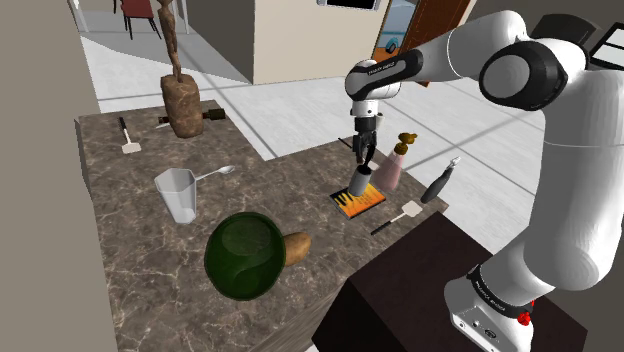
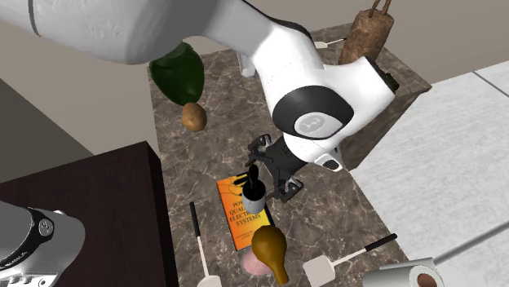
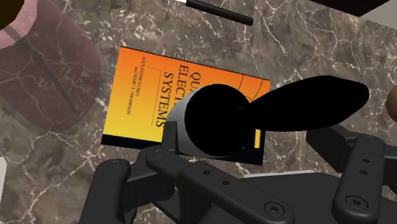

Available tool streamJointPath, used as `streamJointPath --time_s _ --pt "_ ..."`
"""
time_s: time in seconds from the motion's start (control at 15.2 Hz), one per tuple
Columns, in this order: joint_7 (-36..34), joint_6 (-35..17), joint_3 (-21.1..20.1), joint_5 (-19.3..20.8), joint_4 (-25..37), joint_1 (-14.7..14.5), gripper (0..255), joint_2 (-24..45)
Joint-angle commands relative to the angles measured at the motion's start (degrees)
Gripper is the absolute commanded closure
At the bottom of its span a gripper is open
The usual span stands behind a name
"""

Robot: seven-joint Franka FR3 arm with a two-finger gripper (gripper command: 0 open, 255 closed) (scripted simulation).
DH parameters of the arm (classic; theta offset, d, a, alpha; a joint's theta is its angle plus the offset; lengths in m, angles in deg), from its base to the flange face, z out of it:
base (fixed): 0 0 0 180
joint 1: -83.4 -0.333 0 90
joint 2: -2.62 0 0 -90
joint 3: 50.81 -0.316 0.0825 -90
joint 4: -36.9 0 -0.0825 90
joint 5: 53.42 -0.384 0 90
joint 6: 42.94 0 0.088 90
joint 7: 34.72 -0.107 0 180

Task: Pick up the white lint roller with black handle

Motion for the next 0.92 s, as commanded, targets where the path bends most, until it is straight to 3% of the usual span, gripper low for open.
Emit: streamJointPath --time_s 0.0,0.53,0.59,0.86 --pt "0.4 0.0 -0.1 0.0 1.6 0.2 0 2.2" --pt "0.7 -3.5 -0.4 -0.4 1.3 0.4 0 5.4" --pt "0.7 -3.4 -0.4 -0.4 1.5 0.4 255 5.5" --pt "0.7 -3.4 -0.4 -0.4 1.5 0.4 255 5.5"
